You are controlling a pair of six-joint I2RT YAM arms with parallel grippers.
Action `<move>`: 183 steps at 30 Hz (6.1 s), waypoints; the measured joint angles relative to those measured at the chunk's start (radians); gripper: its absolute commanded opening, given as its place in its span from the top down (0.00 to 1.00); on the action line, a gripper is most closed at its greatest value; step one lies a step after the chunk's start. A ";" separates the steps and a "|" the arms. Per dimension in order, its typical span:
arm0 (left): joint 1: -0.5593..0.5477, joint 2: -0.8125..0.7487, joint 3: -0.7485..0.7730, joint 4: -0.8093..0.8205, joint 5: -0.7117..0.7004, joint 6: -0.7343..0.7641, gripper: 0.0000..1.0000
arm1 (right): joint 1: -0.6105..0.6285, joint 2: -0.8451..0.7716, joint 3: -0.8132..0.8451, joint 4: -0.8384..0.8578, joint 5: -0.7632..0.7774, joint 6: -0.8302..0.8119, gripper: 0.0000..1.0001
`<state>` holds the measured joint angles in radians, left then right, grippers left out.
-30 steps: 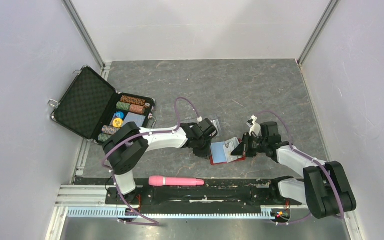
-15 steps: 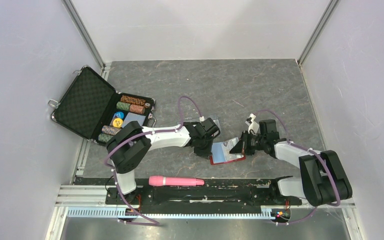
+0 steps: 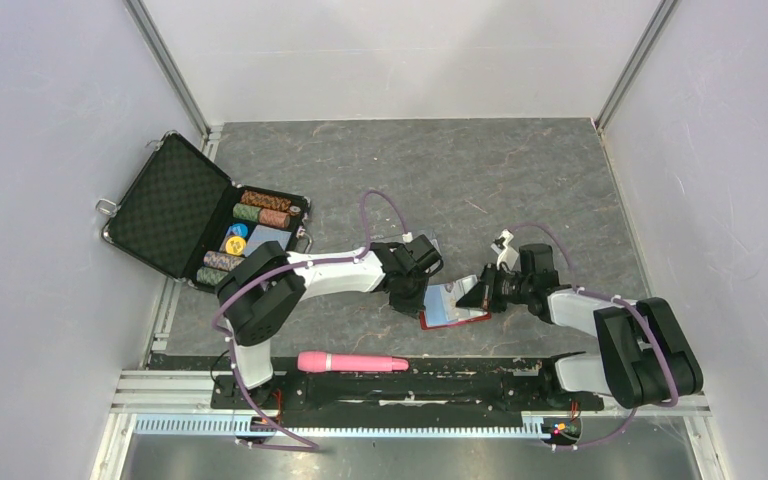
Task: Put the credit cards into the card holder
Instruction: Insert the credit card into the card holder, then turn over the card slot in the card holder.
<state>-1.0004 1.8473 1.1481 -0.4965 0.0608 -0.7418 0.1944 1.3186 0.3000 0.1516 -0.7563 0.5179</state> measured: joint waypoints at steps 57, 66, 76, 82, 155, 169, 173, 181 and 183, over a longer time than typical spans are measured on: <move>-0.011 0.063 0.097 -0.062 -0.010 0.034 0.90 | 0.276 -0.023 0.053 -0.032 0.209 0.039 0.74; -0.023 0.018 0.055 -0.048 -0.068 0.034 0.84 | 0.299 -0.152 0.064 -0.183 0.273 0.004 0.31; -0.022 -0.058 0.022 0.006 -0.056 0.032 0.70 | 0.304 -0.243 0.064 -0.285 0.314 -0.012 0.14; -0.015 -0.080 -0.036 0.111 0.026 0.013 0.56 | 0.306 -0.275 0.072 -0.341 0.340 -0.027 0.02; 0.034 -0.094 -0.158 0.416 0.209 -0.154 0.54 | 0.297 -0.279 0.038 -0.367 0.335 -0.005 0.74; 0.034 -0.012 -0.105 0.391 0.211 -0.139 0.52 | 0.298 -0.352 0.013 -0.426 0.456 -0.041 1.00; 0.032 0.008 -0.088 0.377 0.210 -0.124 0.54 | 0.295 -0.346 -0.010 -0.391 0.446 -0.032 1.00; 0.023 0.022 -0.074 0.372 0.209 -0.117 0.56 | 0.294 -0.341 -0.017 -0.371 0.437 -0.029 1.00; 0.016 0.022 -0.071 0.370 0.206 -0.113 0.55 | 0.294 -0.339 -0.018 -0.369 0.436 -0.029 1.00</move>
<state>-0.9840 1.8694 1.0767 -0.1261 0.2672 -0.8547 0.4889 0.9794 0.2817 -0.2173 -0.3202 0.4885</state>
